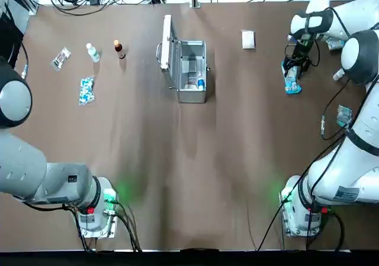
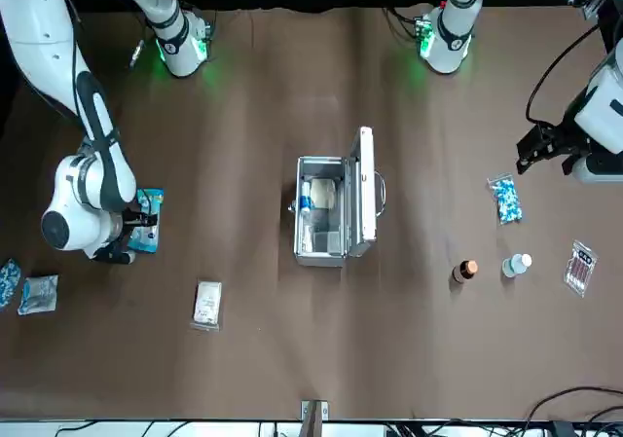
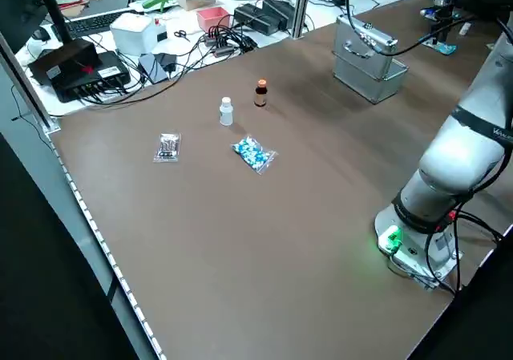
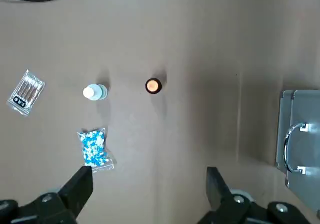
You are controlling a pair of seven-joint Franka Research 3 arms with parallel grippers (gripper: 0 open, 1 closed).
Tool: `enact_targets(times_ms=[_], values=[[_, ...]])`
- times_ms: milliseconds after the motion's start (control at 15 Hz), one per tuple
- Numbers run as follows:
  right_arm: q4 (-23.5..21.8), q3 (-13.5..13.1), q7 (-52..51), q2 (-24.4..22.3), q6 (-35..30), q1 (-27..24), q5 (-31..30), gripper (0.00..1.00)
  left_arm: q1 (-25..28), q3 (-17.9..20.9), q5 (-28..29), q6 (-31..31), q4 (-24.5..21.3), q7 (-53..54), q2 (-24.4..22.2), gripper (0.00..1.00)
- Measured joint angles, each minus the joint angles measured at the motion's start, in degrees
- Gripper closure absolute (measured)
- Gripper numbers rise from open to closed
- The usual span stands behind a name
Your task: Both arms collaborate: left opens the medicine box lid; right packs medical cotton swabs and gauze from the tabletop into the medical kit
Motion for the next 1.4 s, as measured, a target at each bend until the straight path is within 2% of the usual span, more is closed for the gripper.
enact_targets(times_ms=[67,200,333,400,467,733,867,1133,1400], values=[[0.0,0.0,0.0,0.4,0.0,0.0,0.0,0.17,0.0,0.0,0.0,0.0,0.0,0.0,0.0,0.00],[0.0,-0.1,0.0,0.9,0.0,-0.4,0.0,0.24,0.0,0.0,0.0,0.0,0.0,0.0,0.0,0.00],[-0.1,-0.1,0.0,1.0,-0.1,-1.1,0.0,0.41,-0.1,-0.1,0.0,0.0,0.0,0.0,0.0,0.00],[-0.1,-0.1,0.0,1.0,-0.1,-1.3,0.0,0.41,-0.1,-0.2,0.0,0.0,0.0,0.0,0.0,0.00],[-0.1,-0.1,0.0,1.0,-0.1,-1.4,0.0,0.46,-0.1,-0.2,0.0,0.0,0.0,0.0,0.0,0.00],[0.3,0.1,0.0,0.8,-1.4,-1.4,0.0,0.83,-0.1,-0.2,0.0,0.0,0.0,0.0,0.0,0.00],[1.4,0.2,0.0,0.8,-4.3,-1.3,0.0,0.87,-0.1,-0.2,0.0,0.0,0.0,0.0,0.0,0.00],[6.7,1.4,1.5,-0.6,-11.3,1.8,0.4,0.88,-0.1,-0.2,0.0,0.0,0.0,0.0,0.0,0.00],[10.8,2.3,7.6,-4.6,-13.1,9.1,7.5,0.88,-0.1,-0.3,0.0,0.0,-0.1,0.0,0.0,0.00]])
